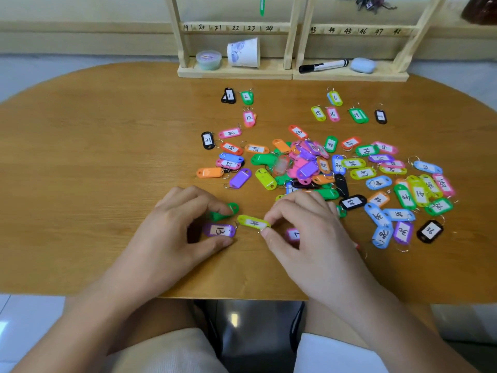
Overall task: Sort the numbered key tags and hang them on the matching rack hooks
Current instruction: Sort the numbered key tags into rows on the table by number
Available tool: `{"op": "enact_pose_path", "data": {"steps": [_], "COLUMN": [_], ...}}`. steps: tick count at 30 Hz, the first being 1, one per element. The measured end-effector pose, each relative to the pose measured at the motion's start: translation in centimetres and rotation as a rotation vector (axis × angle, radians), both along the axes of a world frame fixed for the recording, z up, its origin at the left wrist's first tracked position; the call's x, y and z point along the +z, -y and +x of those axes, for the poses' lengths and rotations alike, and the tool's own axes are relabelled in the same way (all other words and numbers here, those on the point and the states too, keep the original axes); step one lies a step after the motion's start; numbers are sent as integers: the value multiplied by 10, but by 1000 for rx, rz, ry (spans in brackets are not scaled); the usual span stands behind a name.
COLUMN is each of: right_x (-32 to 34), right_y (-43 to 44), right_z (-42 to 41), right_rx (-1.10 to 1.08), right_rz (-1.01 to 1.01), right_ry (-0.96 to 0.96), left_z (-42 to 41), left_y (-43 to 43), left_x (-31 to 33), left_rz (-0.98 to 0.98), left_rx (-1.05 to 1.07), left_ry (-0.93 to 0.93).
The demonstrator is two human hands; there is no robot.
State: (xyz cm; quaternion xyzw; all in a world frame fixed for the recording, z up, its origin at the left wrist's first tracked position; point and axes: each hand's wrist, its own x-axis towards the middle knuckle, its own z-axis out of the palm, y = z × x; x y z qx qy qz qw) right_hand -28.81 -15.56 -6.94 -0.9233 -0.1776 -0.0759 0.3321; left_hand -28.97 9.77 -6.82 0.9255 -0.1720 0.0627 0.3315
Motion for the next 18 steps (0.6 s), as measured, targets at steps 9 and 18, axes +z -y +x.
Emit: {"op": "enact_pose_path", "data": {"steps": [9, 18], "right_x": [26, 38], "right_y": [8, 18], "right_z": [13, 41], "right_rx": [-33, 0], "right_rz": [304, 584], "right_ry": [-166, -290], "left_z": [3, 12], "left_y": [-8, -1], "left_x": [8, 26], "left_rz": [101, 137], "left_rx": [14, -32], "left_ry": [-38, -84]}}
